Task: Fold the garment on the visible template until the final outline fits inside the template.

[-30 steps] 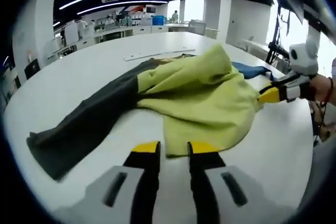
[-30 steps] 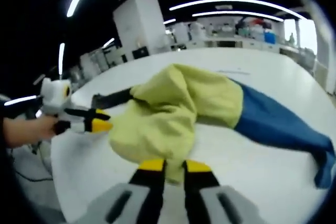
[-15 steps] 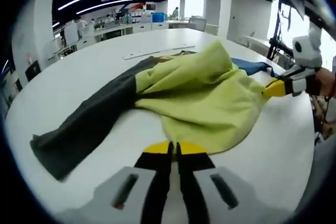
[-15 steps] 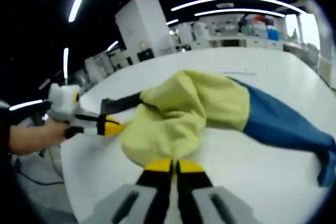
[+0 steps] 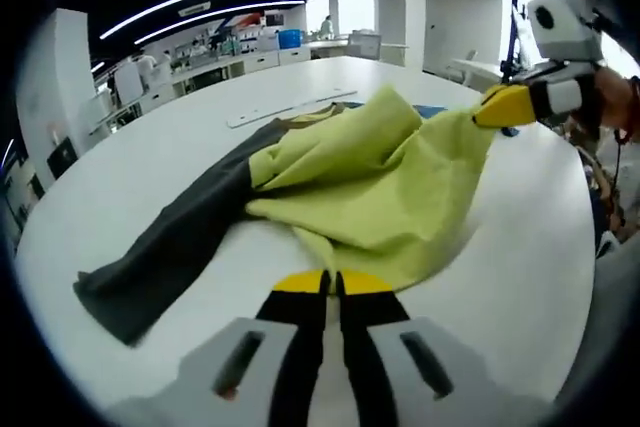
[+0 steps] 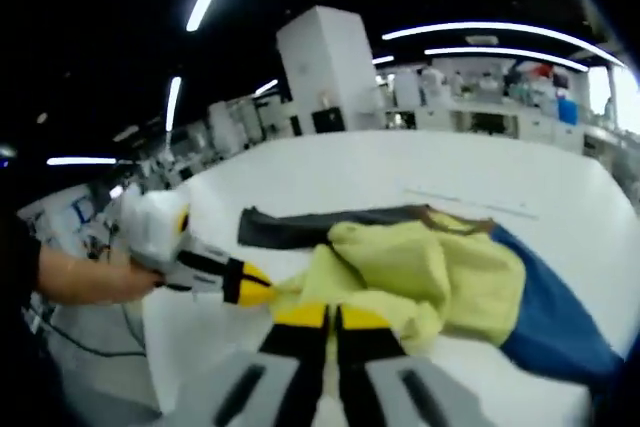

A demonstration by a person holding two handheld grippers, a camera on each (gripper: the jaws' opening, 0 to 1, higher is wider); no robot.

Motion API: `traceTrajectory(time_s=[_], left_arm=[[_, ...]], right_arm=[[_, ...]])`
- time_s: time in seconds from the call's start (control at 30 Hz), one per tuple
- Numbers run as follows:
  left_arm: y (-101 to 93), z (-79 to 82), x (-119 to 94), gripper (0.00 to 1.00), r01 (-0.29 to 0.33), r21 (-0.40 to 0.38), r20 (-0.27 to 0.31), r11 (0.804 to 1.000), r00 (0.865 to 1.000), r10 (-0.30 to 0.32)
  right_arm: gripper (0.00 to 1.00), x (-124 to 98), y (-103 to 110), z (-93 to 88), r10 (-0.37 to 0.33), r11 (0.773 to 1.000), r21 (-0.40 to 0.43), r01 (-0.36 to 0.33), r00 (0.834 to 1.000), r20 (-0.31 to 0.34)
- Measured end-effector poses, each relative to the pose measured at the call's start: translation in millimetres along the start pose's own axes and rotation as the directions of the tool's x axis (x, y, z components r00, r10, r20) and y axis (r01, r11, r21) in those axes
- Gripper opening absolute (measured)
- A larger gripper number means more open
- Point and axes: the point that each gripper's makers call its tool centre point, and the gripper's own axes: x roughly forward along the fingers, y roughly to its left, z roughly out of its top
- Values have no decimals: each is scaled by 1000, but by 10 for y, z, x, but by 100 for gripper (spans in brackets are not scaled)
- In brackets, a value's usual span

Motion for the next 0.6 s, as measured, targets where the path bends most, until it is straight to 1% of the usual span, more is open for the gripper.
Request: traceTrajectory(time_s=[0.13, 0.27, 0.4, 0.6], left_arm=[[-31, 16, -25, 1, 6, 11, 3, 1000, 1000, -6], [-28, 5, -35, 1, 3, 33, -5, 999, 1000, -3], [-18, 4, -36, 1, 3, 26, -5, 1000, 1000, -3], [29, -21, -33, 1, 0, 6, -6, 1000, 1000, 1]], right_arm=[[0, 207, -13, 189, 23, 1000, -15, -23, 1000, -3], [0, 407, -36, 288, 29, 999, -24, -29, 999, -16], [0, 585, -102, 305, 33, 999, -24, -34, 999, -38], [0, 800, -161, 231, 43, 999, 8, -42, 995, -91]])
